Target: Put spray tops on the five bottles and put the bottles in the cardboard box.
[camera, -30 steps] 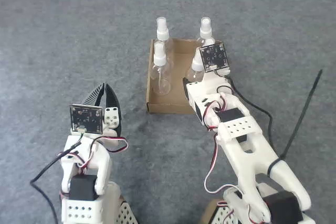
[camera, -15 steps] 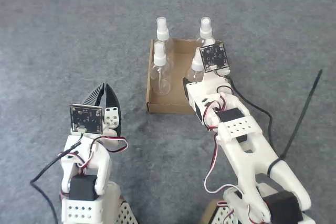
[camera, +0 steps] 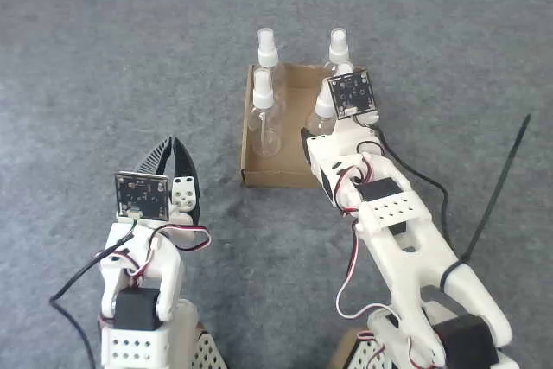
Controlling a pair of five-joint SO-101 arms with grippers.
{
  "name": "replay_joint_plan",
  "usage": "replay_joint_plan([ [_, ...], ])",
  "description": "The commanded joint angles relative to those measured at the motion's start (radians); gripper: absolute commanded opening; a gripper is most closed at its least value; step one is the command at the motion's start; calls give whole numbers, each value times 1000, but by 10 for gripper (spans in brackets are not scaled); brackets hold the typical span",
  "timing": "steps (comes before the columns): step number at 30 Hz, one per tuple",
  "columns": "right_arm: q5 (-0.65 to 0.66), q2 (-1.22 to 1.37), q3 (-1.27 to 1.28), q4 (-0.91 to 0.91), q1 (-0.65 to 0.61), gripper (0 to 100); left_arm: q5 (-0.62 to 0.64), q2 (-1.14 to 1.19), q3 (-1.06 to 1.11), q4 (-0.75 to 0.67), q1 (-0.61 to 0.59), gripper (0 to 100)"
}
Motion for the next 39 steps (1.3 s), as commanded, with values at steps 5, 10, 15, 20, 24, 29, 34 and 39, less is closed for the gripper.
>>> replay_joint_plan([
  [5, -11, 22, -5, -4, -12, 7, 0, -11, -5, -26, -2, 12],
  [10, -9, 21, -5, -4, -13, 7, 0, -11, -4, -26, -2, 12],
  [15, -9, 21, -5, -4, -13, 7, 0, -11, -4, -26, -2, 12],
  [20, -8, 21, -3, 1, -13, 54, 0, -9, -4, -26, -2, 12],
  [24, -9, 21, 18, -4, -15, 184, 0, -9, -4, -26, -2, 12],
  [29, -8, 21, 25, 5, -58, 296, 0, -9, -4, -26, -2, 12],
  [34, -8, 21, 25, 5, -51, 308, 0, -9, -4, -26, -2, 12],
  [39, -8, 21, 25, 5, -53, 309, 0, -9, -4, -26, -2, 12],
])
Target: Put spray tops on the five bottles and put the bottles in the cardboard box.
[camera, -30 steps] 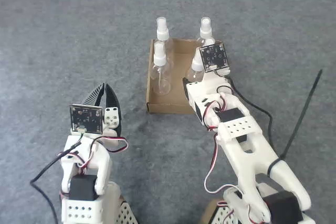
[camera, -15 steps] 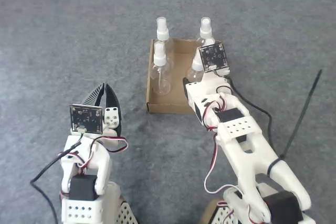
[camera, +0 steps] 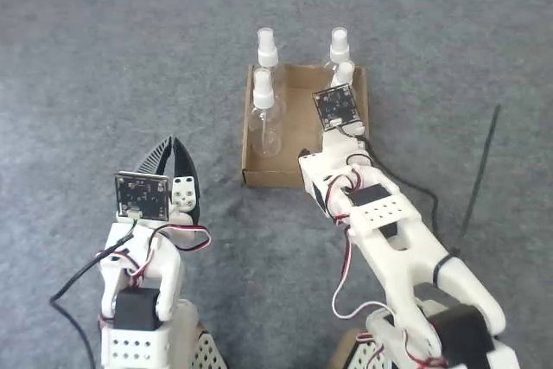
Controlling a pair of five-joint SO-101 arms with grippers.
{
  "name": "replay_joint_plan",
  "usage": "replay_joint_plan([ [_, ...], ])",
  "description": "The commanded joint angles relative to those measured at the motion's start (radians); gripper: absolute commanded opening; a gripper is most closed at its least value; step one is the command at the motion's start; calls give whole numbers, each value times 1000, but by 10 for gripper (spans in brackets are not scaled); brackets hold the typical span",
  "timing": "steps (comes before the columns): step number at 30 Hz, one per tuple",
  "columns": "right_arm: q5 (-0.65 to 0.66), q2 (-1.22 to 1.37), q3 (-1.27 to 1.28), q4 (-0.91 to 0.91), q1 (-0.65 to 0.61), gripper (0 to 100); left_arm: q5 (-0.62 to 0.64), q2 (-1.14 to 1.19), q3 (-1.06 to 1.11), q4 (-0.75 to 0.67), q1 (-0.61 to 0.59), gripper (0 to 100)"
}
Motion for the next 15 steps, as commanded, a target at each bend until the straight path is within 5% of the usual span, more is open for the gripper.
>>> replay_joint_plan([
  [1, -3, -19, -18, -4, -4, 310, 0, -9, -4, -26, -2, 12],
  [15, -3, -173, -37, 22, -2, 310, 0, -9, -4, -26, -2, 12],
])
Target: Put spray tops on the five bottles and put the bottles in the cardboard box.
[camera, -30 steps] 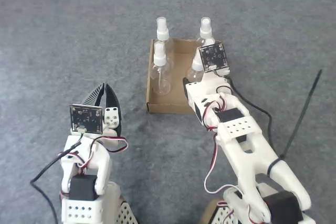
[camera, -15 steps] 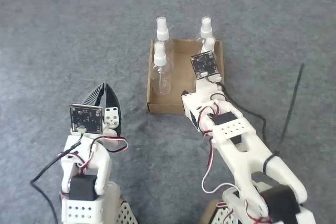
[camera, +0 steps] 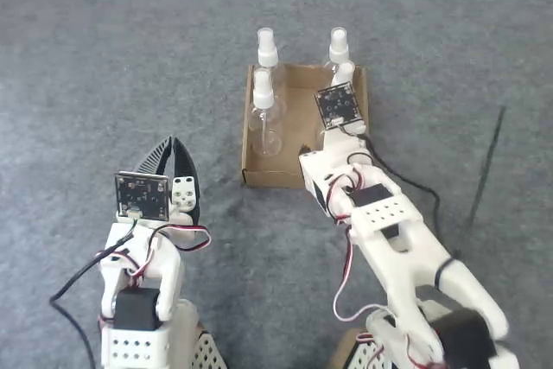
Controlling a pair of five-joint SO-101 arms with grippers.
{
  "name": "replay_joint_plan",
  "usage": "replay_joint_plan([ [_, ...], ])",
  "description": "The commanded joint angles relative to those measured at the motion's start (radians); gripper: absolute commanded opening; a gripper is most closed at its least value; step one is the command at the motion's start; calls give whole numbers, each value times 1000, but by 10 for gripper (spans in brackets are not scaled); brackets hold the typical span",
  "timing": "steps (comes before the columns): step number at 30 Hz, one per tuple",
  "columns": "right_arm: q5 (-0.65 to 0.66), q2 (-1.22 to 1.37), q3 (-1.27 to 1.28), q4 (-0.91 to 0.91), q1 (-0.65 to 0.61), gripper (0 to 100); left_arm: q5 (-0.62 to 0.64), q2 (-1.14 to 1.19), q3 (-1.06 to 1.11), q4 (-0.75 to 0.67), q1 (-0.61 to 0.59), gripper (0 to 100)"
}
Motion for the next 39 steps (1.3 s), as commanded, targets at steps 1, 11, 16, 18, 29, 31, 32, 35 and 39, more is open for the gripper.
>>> replay_joint_plan([
  [1, -3, -168, -38, 45, -2, 310, 0, -9, -4, -26, -2, 12],
  [11, -3, -463, -37, 208, -2, 310, 0, -9, -4, -26, -2, 12],
  [16, -3, -555, -37, 249, -2, 309, 0, -9, -4, -26, -2, 12],
  [18, -3, -579, -43, 248, 13, 308, 0, -9, -4, -26, -2, 12],
  [29, -2, -599, -175, 249, 88, 215, 0, -9, -4, -26, -2, 12],
  [31, -2, -599, -198, 249, 88, 125, 0, -12, 7, -31, -2, 12],
  [32, -2, -599, -212, 249, 88, 80, -2, -12, 8, -32, -2, 12],
  [35, 63, -599, -241, 249, 90, 3, -2, -14, 8, -32, -2, 12],
  [39, 155, -610, -242, 292, 104, 6, -2, -14, 8, -32, -2, 12],
])
